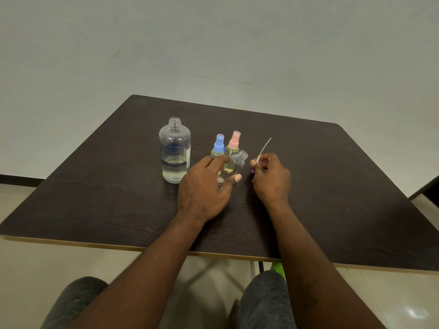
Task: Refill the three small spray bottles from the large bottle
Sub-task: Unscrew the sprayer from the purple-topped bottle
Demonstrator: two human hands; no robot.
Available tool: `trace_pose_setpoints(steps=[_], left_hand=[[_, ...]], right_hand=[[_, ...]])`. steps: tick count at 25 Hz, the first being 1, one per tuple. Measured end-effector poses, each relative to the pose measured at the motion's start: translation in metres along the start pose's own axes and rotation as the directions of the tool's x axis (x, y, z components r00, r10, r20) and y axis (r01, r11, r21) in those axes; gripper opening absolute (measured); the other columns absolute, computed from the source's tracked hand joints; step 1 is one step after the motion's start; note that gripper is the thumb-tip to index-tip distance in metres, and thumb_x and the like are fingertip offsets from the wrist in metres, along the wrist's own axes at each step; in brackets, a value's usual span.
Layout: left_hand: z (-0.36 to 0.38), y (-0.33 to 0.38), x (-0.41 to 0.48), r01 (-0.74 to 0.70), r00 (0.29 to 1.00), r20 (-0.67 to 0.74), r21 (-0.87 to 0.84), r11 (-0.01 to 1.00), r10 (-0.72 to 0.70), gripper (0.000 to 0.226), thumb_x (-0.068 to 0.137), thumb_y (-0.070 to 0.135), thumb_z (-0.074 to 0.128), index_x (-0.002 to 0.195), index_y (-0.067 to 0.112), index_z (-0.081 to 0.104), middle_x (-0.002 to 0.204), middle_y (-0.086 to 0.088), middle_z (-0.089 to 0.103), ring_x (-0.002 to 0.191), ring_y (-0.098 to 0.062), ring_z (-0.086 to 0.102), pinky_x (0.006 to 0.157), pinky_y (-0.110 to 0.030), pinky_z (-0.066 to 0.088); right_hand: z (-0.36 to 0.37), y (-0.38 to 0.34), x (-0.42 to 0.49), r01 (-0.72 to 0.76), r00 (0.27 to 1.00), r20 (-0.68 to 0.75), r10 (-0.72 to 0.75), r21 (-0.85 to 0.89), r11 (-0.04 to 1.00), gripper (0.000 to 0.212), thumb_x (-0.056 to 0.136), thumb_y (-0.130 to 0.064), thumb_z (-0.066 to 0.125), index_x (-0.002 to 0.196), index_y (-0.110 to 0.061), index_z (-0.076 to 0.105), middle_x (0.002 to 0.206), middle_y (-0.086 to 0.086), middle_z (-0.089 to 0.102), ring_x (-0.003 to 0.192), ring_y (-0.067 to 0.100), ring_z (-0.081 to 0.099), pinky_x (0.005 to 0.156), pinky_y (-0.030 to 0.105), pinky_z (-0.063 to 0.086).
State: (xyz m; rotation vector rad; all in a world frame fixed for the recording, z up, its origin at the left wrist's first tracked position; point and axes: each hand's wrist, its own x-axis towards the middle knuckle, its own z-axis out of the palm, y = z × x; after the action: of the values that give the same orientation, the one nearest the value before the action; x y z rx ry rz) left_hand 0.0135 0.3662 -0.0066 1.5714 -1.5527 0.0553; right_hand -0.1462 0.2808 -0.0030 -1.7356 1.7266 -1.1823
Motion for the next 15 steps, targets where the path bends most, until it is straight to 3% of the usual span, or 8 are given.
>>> trace_pose_setpoints(steps=[4,7,12,15], left_hand=[[0.001,-0.001,0.001,0.026,0.999,0.032,0.013,1.000,-0.026,0.050,0.091,0.064,0.060,0.124,0.027,0.066,0.100,0.010,0.066,0.088,-0.009,0.059,0.070,-0.028,0.047],[0.001,-0.001,0.002,0.035,0.998,0.044,0.010,0.999,-0.035,0.051,0.091,0.065,0.059,0.123,0.027,0.065,0.099,0.010,0.067,0.088,-0.009,0.060,0.071,-0.030,0.052],[0.001,-0.001,0.001,0.059,0.996,0.066,0.006,0.998,-0.060,0.051,0.091,0.064,0.061,0.126,0.027,0.064,0.099,0.011,0.069,0.087,-0.009,0.063,0.073,-0.033,0.055],[0.000,0.000,0.001,0.078,0.995,0.068,-0.014,0.997,-0.077,0.052,0.090,0.064,0.060,0.127,0.027,0.064,0.103,0.009,0.072,0.089,-0.011,0.067,0.074,-0.035,0.057]], right_hand=[[-0.005,-0.002,-0.005,-0.030,1.000,-0.008,0.030,0.051,0.998,0.037,0.095,-0.045,0.073,0.123,-0.024,0.060,0.106,-0.013,0.071,0.093,0.007,0.070,0.085,0.033,0.059],[-0.008,-0.003,-0.007,-0.048,0.999,-0.023,0.049,0.071,0.996,0.053,0.090,-0.052,0.076,0.130,-0.024,0.056,0.120,-0.009,0.070,0.106,0.013,0.070,0.090,0.038,0.060],[-0.011,-0.003,-0.010,0.058,0.997,0.061,-0.057,-0.021,0.998,0.056,0.087,-0.042,0.083,0.137,-0.029,0.061,0.123,-0.015,0.070,0.114,0.005,0.064,0.090,0.026,0.048],[-0.009,-0.003,-0.012,0.178,0.975,0.155,-0.158,-0.127,0.976,0.042,0.090,-0.034,0.078,0.131,-0.034,0.070,0.127,-0.016,0.072,0.115,0.007,0.066,0.095,0.029,0.053]])
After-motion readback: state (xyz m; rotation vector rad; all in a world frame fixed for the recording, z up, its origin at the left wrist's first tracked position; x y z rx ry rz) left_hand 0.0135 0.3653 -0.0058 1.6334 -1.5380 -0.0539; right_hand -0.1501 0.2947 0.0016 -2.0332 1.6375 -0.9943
